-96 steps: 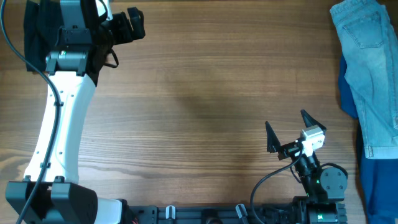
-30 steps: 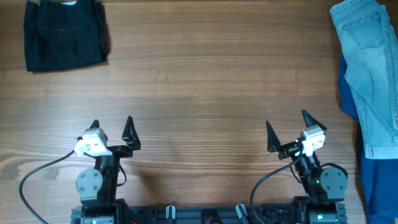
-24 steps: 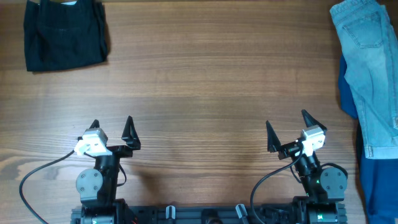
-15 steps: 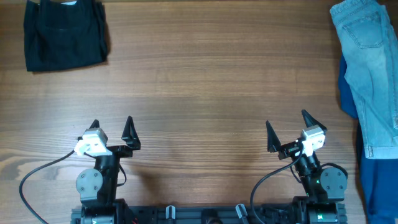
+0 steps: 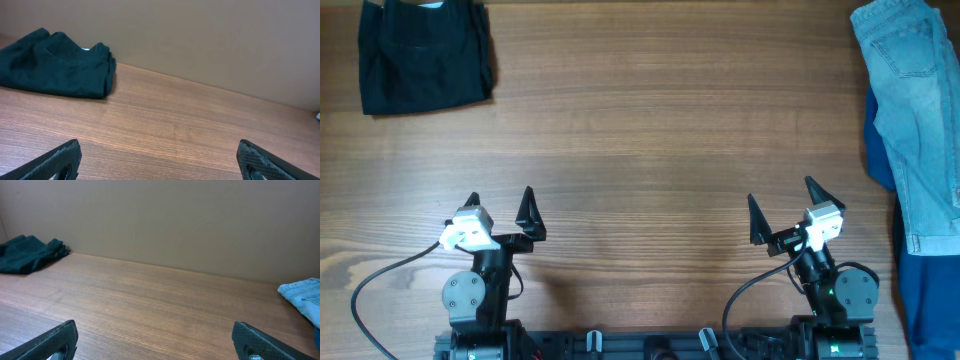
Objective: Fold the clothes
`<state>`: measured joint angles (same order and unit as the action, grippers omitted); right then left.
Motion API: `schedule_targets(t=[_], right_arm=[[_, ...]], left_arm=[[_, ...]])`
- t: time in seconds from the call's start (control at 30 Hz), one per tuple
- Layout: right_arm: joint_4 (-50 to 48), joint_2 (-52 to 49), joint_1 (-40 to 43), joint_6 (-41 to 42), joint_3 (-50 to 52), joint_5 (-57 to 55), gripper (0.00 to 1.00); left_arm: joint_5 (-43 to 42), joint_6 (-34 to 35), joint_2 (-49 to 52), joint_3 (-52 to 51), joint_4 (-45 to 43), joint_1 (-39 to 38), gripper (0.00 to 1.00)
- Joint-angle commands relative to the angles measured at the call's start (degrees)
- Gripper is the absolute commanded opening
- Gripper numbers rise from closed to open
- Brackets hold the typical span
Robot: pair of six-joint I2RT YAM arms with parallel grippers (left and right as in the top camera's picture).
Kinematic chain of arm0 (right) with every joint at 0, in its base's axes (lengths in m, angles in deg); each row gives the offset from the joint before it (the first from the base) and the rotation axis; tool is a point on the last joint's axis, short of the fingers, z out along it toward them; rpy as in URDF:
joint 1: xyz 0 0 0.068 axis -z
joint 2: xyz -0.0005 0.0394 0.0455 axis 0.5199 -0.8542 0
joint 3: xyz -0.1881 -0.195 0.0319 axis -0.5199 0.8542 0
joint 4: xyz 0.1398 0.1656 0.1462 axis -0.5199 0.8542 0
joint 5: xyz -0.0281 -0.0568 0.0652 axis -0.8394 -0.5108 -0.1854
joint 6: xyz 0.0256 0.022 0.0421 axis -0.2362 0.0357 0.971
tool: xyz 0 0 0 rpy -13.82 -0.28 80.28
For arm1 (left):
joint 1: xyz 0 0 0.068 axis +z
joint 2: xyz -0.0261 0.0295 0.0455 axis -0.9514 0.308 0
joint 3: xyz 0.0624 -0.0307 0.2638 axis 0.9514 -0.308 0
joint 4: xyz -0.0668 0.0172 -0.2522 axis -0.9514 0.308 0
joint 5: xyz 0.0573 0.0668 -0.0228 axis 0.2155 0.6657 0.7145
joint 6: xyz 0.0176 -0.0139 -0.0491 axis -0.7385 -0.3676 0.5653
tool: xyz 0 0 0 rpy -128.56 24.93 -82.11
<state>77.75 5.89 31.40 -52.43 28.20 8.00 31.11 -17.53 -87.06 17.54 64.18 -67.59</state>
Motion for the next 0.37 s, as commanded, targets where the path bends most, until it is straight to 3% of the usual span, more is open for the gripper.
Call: schedule_targets(t=[0.0,0.33], right_arm=[[-0.11,0.46,-0.02,-0.17,0.09,-0.52,1.0],[-0.11,0.46,-0.02,-0.2,0.09,-0.52,1.0]], left_arm=[[0.33,0.72,-0.61,-0.31,0.24,0.31,1.0],[0.33,0.72,-0.61,-0.31,0.24,0.31,1.0]])
